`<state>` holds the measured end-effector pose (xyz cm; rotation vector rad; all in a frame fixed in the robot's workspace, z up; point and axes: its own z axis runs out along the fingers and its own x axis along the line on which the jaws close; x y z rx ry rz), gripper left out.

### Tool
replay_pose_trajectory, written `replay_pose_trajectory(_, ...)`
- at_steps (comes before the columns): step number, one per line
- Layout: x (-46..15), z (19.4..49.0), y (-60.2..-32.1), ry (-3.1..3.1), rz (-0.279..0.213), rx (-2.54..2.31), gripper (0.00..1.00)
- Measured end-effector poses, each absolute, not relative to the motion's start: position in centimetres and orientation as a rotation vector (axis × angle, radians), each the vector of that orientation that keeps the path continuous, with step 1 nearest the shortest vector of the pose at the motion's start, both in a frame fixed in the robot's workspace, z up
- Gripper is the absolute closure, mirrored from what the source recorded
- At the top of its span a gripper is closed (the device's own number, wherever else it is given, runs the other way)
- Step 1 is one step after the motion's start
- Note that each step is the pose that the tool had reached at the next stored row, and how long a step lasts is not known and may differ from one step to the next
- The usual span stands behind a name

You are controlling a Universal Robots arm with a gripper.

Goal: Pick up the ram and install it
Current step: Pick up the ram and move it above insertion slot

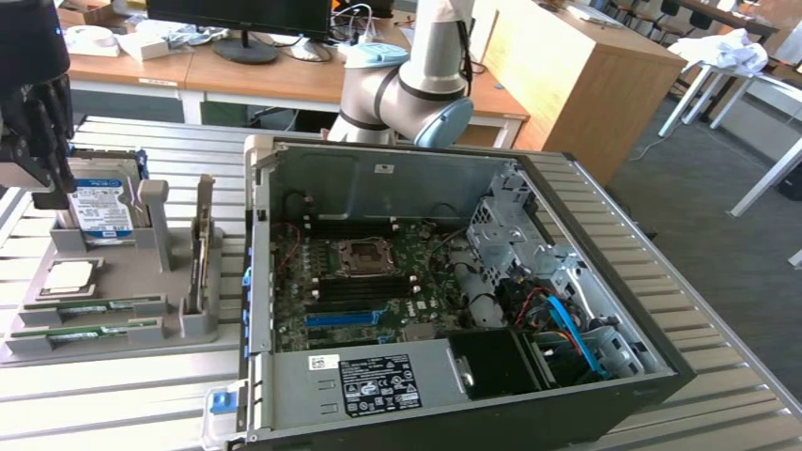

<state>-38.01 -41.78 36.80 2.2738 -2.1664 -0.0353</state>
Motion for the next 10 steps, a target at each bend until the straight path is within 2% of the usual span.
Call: replay_pose_trajectory(10, -38.01, 35.88, -41.78, -2.17, -0.043, 2.277, 0.7)
